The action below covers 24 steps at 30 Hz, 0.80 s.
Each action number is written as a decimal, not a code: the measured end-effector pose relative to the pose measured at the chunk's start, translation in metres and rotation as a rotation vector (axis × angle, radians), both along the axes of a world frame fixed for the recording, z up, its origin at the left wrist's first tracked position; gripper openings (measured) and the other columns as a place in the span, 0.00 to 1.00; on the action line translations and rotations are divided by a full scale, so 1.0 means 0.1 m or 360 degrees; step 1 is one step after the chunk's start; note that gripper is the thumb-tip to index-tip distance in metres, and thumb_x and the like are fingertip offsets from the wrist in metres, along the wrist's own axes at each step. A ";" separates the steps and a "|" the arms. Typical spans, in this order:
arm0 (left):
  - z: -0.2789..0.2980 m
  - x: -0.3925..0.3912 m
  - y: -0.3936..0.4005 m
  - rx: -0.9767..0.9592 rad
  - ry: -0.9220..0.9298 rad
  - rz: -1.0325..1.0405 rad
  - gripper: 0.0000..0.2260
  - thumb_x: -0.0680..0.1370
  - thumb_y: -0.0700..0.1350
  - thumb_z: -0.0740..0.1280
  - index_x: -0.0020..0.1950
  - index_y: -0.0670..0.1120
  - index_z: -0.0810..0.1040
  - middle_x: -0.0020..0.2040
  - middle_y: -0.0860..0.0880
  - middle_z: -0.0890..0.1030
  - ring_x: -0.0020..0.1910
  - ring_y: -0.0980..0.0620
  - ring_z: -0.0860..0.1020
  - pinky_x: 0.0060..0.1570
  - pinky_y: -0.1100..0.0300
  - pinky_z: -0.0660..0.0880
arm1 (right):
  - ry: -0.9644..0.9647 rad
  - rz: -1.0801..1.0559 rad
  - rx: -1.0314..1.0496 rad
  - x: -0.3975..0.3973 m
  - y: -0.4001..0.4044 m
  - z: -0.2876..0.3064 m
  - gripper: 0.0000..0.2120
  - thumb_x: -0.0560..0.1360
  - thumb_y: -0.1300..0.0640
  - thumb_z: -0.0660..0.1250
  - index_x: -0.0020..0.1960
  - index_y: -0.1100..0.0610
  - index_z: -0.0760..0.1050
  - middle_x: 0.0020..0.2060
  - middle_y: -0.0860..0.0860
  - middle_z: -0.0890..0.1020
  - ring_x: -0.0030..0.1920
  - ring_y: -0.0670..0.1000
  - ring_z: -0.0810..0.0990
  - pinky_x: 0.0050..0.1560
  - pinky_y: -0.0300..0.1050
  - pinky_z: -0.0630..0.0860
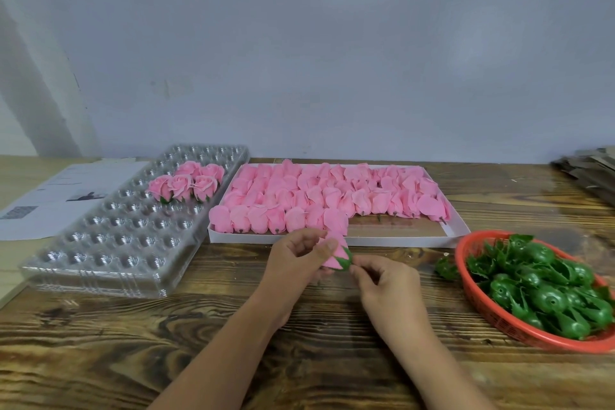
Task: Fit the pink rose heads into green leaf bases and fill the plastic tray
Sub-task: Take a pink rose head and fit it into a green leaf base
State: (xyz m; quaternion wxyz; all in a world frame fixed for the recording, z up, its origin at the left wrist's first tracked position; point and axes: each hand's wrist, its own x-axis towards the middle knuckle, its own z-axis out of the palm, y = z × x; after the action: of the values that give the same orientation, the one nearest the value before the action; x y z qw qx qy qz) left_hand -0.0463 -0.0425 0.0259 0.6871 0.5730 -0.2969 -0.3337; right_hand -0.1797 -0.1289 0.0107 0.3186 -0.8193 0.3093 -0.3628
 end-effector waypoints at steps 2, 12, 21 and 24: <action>-0.01 0.01 0.00 -0.0019 -0.0045 -0.0025 0.15 0.68 0.58 0.78 0.53 0.58 0.84 0.53 0.50 0.86 0.50 0.52 0.85 0.43 0.62 0.81 | -0.0028 -0.0021 0.0061 0.00 -0.02 0.01 0.08 0.75 0.61 0.72 0.45 0.49 0.86 0.34 0.36 0.83 0.42 0.36 0.80 0.41 0.24 0.72; 0.01 -0.06 0.05 -0.0006 -0.0196 -0.0521 0.35 0.63 0.63 0.81 0.66 0.50 0.78 0.61 0.48 0.84 0.62 0.50 0.81 0.59 0.58 0.78 | -0.0370 0.0554 0.1058 0.02 0.09 0.11 0.14 0.78 0.67 0.65 0.44 0.53 0.87 0.38 0.55 0.86 0.40 0.45 0.82 0.36 0.38 0.78; 0.04 -0.06 0.07 -0.0087 -0.0247 -0.0372 0.13 0.70 0.55 0.76 0.51 0.51 0.87 0.55 0.48 0.87 0.53 0.50 0.85 0.51 0.62 0.80 | -0.0386 0.0590 0.1208 0.05 0.12 0.08 0.14 0.78 0.66 0.67 0.39 0.53 0.85 0.34 0.54 0.84 0.40 0.48 0.83 0.34 0.35 0.76; 0.03 -0.06 0.06 -0.0057 -0.0307 -0.0340 0.09 0.71 0.53 0.77 0.48 0.51 0.87 0.55 0.50 0.87 0.56 0.53 0.85 0.51 0.66 0.79 | -0.0349 0.0596 0.1123 0.05 0.12 0.05 0.10 0.77 0.67 0.68 0.42 0.56 0.84 0.35 0.55 0.83 0.40 0.48 0.82 0.36 0.37 0.77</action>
State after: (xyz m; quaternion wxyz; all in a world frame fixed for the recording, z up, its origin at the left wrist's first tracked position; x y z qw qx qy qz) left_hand -0.0520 -0.0360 0.0289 0.6261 0.5553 -0.4268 -0.3428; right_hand -0.1747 -0.1171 0.0161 0.6714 -0.6586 0.2244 -0.2554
